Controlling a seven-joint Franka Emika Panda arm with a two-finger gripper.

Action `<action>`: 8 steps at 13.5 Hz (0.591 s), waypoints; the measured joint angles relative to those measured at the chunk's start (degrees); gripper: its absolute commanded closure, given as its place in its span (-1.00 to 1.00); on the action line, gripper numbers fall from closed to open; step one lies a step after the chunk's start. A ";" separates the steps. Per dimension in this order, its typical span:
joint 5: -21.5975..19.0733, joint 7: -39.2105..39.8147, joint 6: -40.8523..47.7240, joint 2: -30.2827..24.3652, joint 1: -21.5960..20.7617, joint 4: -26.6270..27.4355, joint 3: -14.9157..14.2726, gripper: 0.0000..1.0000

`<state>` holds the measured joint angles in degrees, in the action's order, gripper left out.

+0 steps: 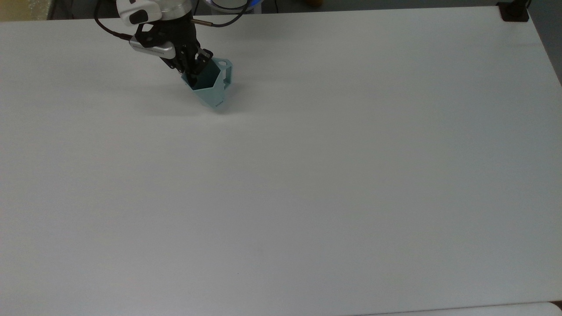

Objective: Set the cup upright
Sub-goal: 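Lift the cup and rotate it so its opening faces up, then lower the upright cup onto the table, open the gripper, and rise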

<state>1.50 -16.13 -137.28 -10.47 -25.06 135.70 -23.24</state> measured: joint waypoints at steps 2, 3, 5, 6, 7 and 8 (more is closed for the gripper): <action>-1.44 0.00 -2.26 0.91 -0.65 0.63 0.01 1.00; -1.67 0.00 -3.24 1.36 -0.81 0.84 0.01 1.00; -1.77 -0.01 -5.70 2.34 -1.31 1.31 -0.01 1.00; -1.78 -0.06 -7.05 2.96 -1.88 1.57 -0.01 1.00; -1.83 -0.13 -8.46 3.90 -2.69 1.82 0.00 1.00; -1.85 -0.13 -8.81 4.42 -3.00 1.83 0.00 1.00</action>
<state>-0.34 -16.27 -146.09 -6.04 -28.06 137.53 -23.24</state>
